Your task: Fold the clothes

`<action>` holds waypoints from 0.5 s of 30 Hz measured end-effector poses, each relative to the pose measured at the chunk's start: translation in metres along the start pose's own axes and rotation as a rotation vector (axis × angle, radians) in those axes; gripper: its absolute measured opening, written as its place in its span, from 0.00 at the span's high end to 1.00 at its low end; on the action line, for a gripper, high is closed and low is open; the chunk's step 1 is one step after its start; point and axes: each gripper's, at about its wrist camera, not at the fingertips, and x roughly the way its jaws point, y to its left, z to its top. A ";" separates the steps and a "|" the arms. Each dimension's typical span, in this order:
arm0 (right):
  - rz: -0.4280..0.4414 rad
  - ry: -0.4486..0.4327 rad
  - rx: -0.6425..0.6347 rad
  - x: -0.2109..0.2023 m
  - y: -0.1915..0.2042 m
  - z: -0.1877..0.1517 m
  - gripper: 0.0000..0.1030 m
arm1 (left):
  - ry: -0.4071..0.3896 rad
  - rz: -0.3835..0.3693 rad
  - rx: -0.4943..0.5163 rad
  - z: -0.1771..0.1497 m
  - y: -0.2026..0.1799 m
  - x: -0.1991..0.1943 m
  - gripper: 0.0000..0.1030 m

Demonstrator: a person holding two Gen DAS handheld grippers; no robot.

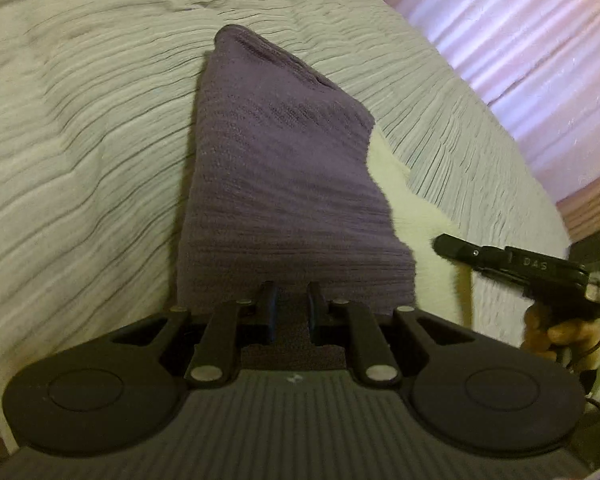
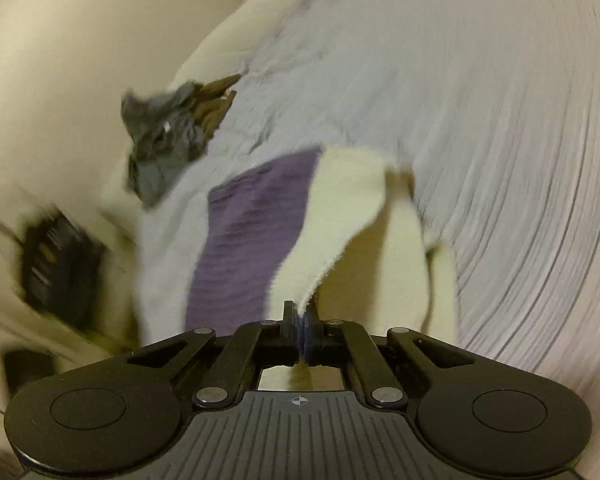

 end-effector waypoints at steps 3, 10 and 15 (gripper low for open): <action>-0.262 0.067 -0.117 0.020 -0.001 -0.011 1.00 | 0.026 0.025 0.039 0.001 -0.005 0.008 0.90; -0.386 -0.042 -0.225 0.016 0.039 -0.016 1.00 | -0.020 0.074 0.122 0.012 -0.018 -0.006 0.88; -0.486 0.054 -0.290 0.045 0.019 -0.035 1.00 | -0.002 0.130 0.188 0.008 -0.023 0.008 0.90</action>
